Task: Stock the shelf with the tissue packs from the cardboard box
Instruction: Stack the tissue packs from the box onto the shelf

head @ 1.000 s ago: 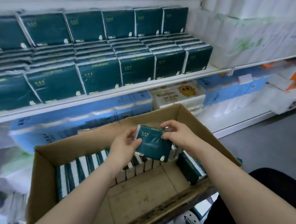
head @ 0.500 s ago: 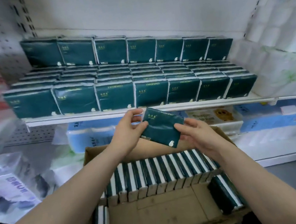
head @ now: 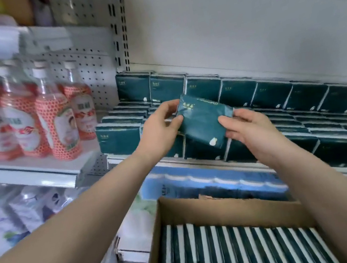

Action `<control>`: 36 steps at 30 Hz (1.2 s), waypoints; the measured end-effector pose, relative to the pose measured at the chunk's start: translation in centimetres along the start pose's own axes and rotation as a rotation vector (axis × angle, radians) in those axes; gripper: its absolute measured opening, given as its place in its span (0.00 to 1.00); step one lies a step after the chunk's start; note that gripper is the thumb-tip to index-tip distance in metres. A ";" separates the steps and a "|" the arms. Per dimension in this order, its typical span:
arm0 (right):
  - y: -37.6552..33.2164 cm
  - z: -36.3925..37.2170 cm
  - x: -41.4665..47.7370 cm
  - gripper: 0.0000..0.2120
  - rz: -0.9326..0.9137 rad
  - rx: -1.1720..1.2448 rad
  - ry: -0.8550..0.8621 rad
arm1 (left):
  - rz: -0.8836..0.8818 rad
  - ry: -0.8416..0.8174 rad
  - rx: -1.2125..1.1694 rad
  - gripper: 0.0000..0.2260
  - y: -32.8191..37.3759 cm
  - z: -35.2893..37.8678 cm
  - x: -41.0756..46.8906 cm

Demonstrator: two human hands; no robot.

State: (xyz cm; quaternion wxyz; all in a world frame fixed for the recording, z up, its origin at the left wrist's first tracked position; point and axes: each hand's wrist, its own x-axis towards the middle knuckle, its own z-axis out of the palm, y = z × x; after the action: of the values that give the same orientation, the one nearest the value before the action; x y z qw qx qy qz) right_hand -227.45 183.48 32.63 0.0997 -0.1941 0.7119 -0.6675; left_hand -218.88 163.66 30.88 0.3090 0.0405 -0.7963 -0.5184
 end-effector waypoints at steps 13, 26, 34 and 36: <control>-3.4 12.9 11.6 0.09 -0.157 -0.207 0.001 | -0.146 0.168 0.135 0.20 -4.3 -8.5 8.0; -1.8 18.2 18.9 0.23 -0.197 -0.315 -0.058 | -0.253 0.228 0.145 0.21 -8.8 -11.0 12.5; -0.1 17.8 18.9 0.21 -0.168 -0.394 -0.101 | -0.276 0.200 0.208 0.21 -9.6 -10.8 12.4; 0.3 17.6 18.7 0.23 -0.157 -0.412 -0.116 | -0.270 0.185 0.235 0.21 -9.6 -10.7 12.5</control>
State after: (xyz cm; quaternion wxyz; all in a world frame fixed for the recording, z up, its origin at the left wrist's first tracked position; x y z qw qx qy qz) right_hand -237.36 159.76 32.95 0.0462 -0.3032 0.8089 -0.5016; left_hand -225.69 145.83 31.23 0.3017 0.2299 -0.8069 -0.4528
